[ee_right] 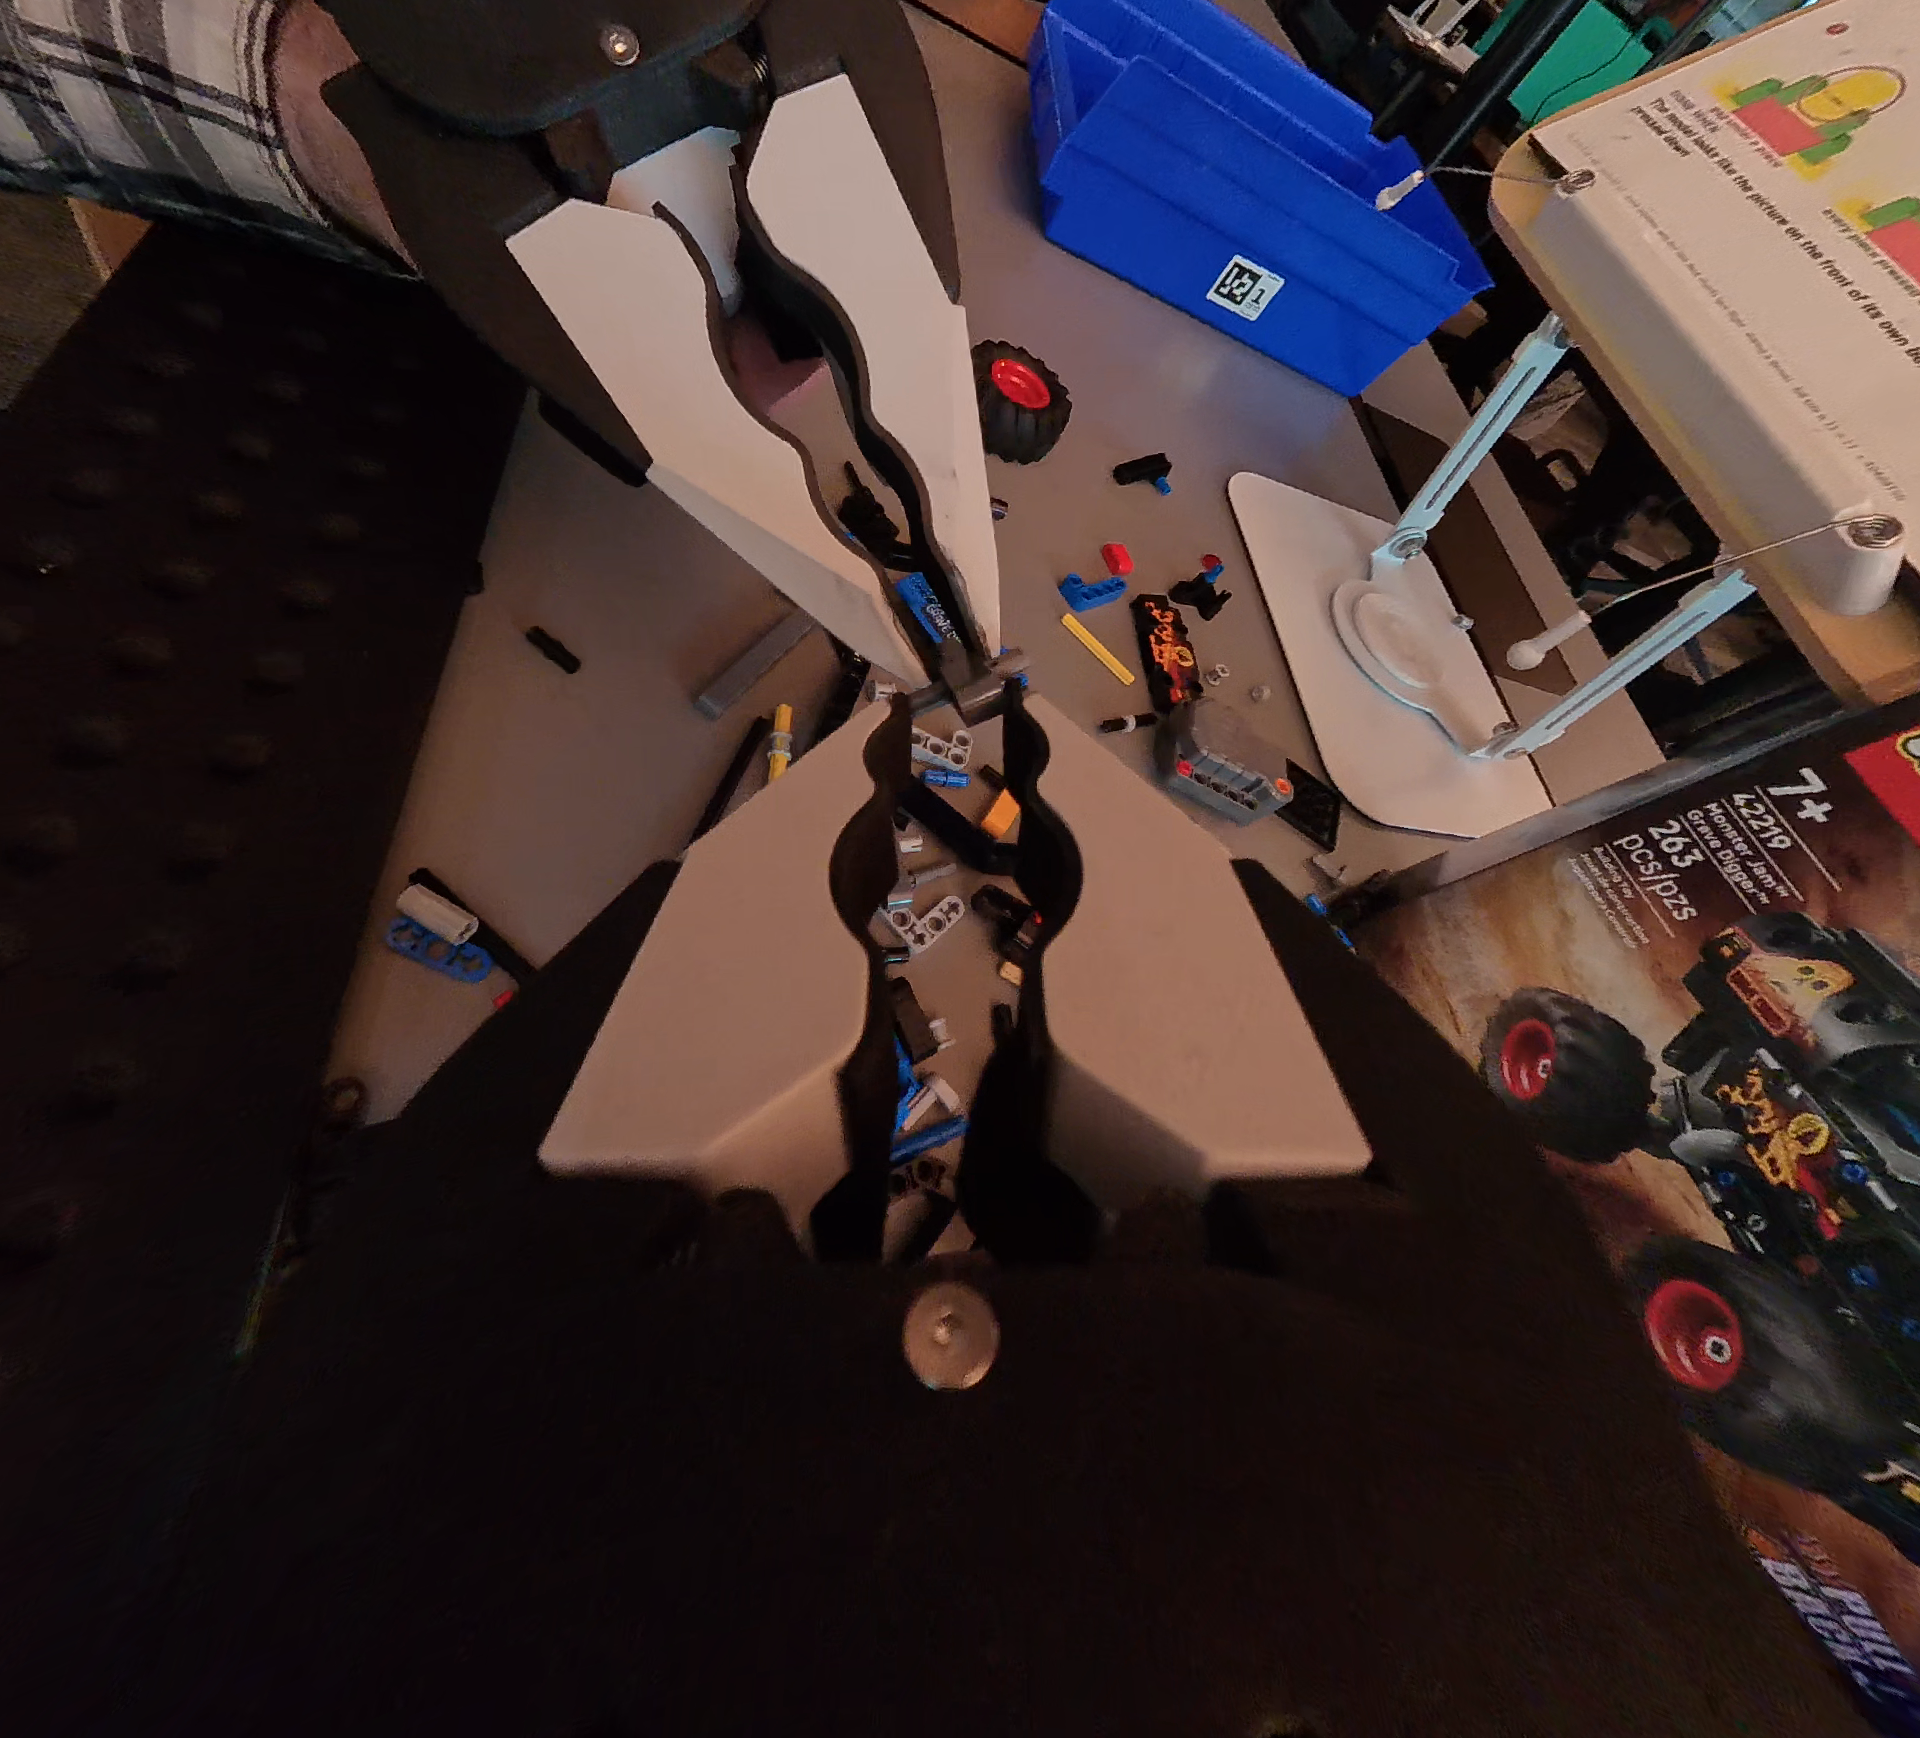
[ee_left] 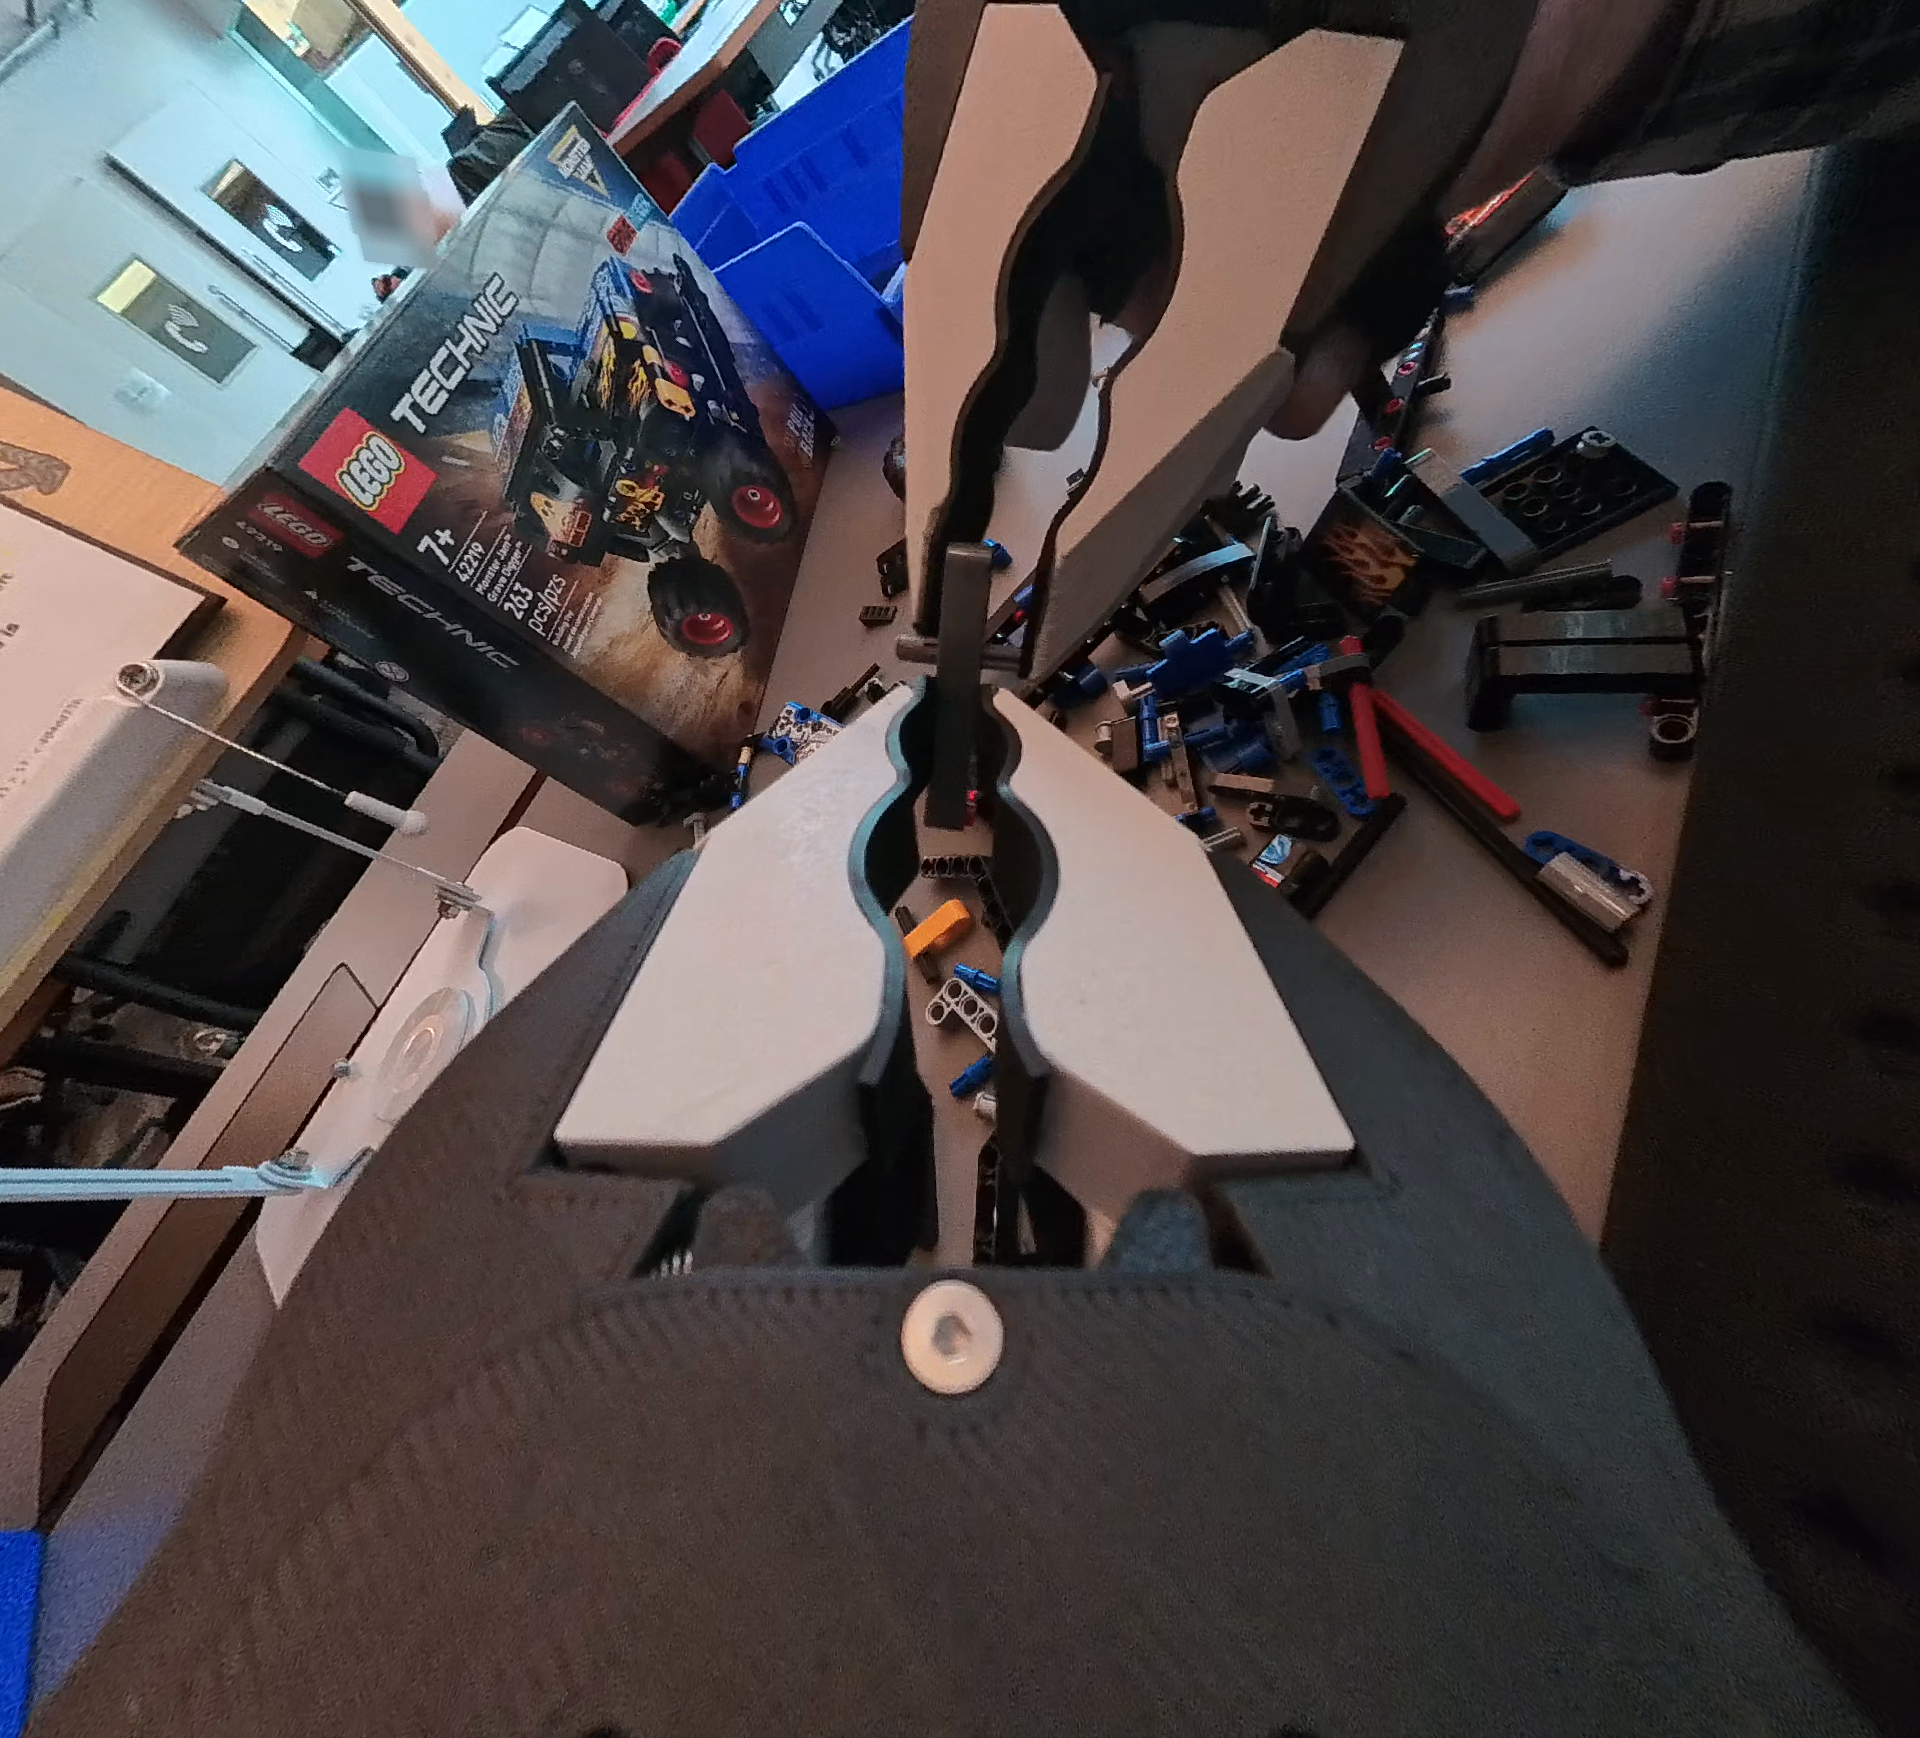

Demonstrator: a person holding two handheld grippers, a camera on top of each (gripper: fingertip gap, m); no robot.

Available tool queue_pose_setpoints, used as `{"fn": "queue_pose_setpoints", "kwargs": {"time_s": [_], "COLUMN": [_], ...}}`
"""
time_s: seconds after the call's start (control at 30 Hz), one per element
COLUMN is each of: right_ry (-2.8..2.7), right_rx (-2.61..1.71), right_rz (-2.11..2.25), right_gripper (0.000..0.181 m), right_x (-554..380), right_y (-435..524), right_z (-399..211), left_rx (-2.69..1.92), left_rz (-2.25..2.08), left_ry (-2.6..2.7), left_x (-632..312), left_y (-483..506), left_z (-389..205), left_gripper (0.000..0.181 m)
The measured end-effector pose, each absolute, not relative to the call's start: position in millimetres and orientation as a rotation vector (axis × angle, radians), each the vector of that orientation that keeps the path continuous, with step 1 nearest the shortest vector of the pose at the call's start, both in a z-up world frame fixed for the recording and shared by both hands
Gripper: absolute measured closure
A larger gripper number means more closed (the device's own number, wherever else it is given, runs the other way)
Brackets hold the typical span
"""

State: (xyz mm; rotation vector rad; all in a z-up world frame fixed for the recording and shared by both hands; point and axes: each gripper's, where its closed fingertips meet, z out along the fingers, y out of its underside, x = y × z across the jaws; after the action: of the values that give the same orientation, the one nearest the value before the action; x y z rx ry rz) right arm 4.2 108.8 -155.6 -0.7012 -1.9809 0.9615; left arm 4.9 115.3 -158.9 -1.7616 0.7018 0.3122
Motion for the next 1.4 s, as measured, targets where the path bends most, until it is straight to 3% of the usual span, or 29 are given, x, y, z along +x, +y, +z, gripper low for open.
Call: {"fn": "queue_pose_setpoints", "kwargs": {"time_s": [0.83, 1.2, 1.4], "right_ry": [-2.132, -2.149, -2.147], "right_rx": [-0.602, -0.706, -0.627], "right_rz": [0.636, 0.735, 0.639], "right_gripper": [0.169, 0.170, 0.160], "right_x": [2, -1, -1], "right_y": [101, 100, 103], "right_z": [-192, -199, -200], "left_rx": [-1.934, -1.981, -2.017], "left_rz": [0.207, 0.154, 0.122], "left_ry": [0.837, 0.849, 0.848], "left_x": [5, 2, 2], "left_y": [111, 111, 110], "left_z": [-197, -205, -210], "left_gripper": [0.179, 0.178, 0.177]}}
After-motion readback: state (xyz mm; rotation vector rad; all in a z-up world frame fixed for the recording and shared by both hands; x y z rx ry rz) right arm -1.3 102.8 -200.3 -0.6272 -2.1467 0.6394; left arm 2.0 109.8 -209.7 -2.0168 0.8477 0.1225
